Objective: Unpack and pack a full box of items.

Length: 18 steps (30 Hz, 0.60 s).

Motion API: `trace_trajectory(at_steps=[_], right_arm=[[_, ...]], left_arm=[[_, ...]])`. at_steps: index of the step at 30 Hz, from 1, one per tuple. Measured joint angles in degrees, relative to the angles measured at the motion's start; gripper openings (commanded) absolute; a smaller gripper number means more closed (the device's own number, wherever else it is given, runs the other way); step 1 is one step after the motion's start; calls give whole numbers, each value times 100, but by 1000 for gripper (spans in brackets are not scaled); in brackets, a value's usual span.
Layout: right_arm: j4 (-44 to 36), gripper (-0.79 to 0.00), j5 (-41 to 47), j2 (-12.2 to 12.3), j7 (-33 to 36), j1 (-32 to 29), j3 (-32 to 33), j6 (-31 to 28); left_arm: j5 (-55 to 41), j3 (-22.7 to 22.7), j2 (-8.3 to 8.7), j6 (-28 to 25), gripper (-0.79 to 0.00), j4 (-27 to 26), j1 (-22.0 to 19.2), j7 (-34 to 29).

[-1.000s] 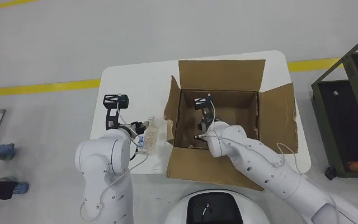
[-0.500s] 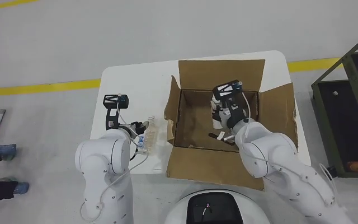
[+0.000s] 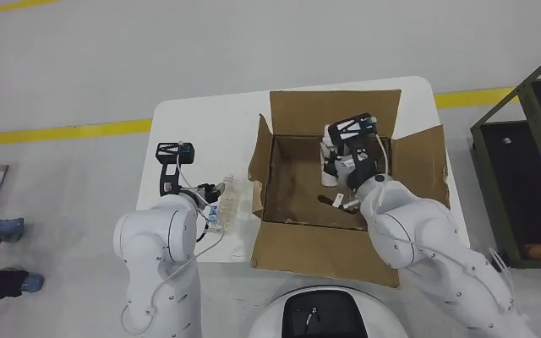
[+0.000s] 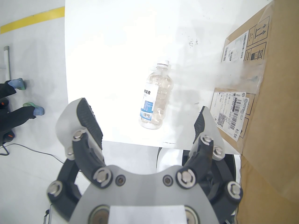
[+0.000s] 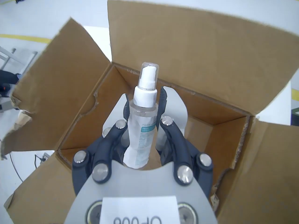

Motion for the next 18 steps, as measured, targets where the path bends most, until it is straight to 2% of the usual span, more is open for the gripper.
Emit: trace_trajectory(at_steps=[5, 12, 18], right_arm=[[-584, -785, 163, 48, -389, -236, 689, -236], [-1517, -785, 519, 125, -518, -941, 2126, -264], [-1572, -785, 816, 158, -760, -1477, 3154, -451]], left_arm=[[0, 0, 0, 0, 0, 0, 0, 0], [0, 0, 0, 0, 0, 0, 0, 0], [0, 0, 0, 0, 0, 0, 0, 0]])
